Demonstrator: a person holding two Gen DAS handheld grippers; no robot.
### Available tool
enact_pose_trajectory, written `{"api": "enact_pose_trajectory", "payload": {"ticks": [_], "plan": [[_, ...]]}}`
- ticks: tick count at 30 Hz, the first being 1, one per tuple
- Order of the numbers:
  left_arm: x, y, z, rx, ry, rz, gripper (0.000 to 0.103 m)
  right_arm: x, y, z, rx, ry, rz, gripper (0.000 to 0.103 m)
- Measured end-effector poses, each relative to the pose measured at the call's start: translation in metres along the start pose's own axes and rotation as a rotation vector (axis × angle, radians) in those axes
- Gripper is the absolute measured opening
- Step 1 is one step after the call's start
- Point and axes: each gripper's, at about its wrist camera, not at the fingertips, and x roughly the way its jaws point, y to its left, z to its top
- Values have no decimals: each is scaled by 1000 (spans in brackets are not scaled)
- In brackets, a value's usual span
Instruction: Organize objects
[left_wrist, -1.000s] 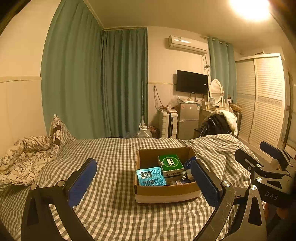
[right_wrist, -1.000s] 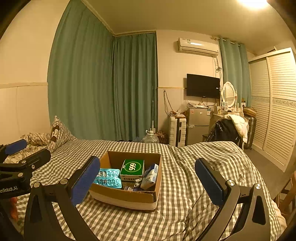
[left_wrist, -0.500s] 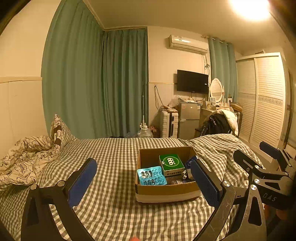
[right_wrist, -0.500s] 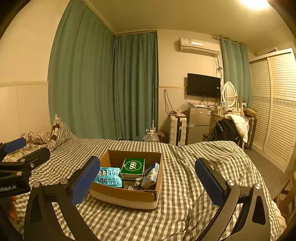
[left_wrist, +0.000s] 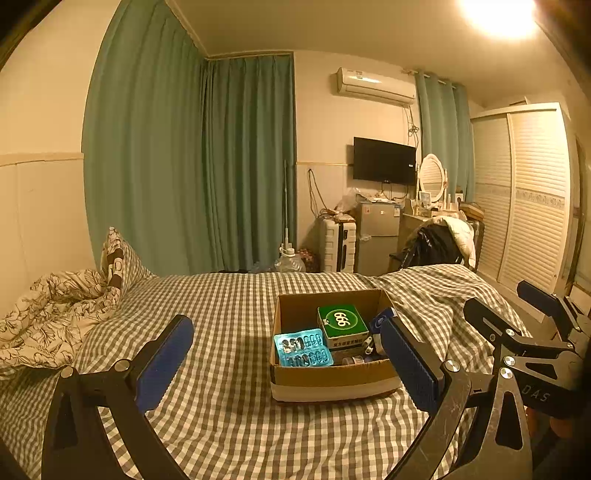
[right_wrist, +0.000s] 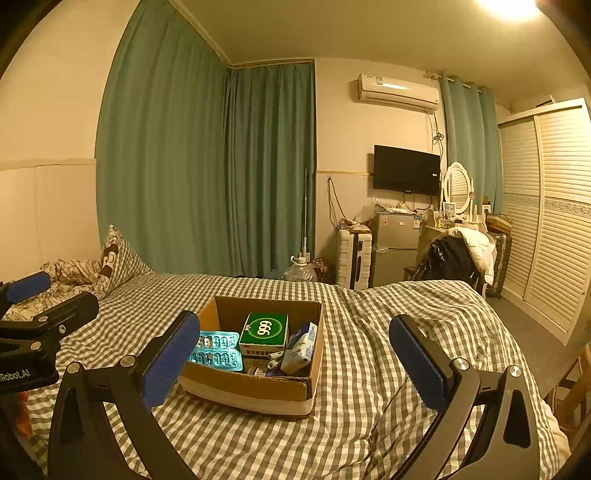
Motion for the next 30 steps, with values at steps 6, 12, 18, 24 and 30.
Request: {"api": "enact_pose_trajectory", "payload": {"ticks": [6,12,18,24,30], "plan": [[1,1,0,-4,9,-1,103,0,-1,-1,-1,2,2,103],[2,-1,-1,1,12,-3,103,1,0,0,-2,8,3,103],[2,0,-1,4,8,-4,103,2,2,-1,-4,15,5,103],[2,0,-1,3,8,-2,103,3,3,-1,-6,18,7,103],[2,0,-1,9,12,-1,103,4,3,0,-5,18,6,103]]}}
